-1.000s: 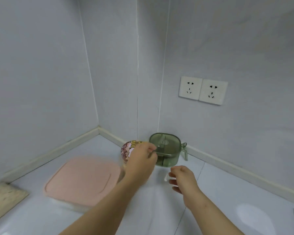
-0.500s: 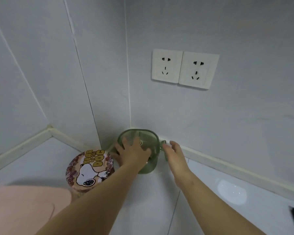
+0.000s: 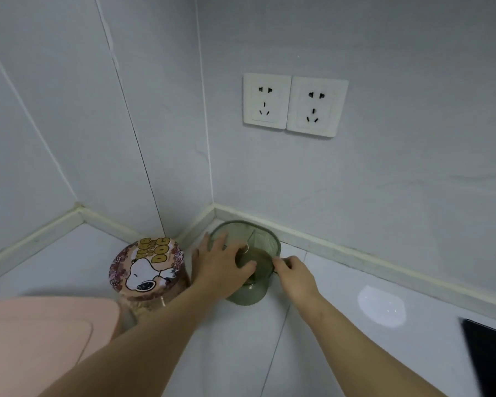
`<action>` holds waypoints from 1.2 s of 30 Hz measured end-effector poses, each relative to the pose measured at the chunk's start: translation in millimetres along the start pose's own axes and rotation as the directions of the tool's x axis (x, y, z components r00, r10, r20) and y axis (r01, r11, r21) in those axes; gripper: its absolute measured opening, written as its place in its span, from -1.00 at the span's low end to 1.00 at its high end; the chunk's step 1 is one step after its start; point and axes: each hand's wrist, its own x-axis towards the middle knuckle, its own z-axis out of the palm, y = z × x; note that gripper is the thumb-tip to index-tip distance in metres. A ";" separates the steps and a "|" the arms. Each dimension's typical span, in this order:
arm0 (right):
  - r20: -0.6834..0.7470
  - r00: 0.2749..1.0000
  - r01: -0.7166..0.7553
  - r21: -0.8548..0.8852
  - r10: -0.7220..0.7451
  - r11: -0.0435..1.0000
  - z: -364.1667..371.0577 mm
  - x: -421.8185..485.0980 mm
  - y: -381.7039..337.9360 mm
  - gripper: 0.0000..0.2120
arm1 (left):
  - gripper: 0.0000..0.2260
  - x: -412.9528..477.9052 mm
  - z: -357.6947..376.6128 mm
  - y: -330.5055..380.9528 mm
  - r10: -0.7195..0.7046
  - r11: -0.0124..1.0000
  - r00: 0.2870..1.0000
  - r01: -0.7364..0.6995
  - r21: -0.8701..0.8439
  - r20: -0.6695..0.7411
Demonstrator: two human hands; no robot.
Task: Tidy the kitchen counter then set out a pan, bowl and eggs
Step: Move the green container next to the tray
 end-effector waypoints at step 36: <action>0.140 0.977 -0.211 0.495 0.162 0.843 -42.0 -287.2 90.2 -0.54 | -0.63 -273.3 24.8 49.7 -0.136 0.047 0.894 0.437 -0.898 0.428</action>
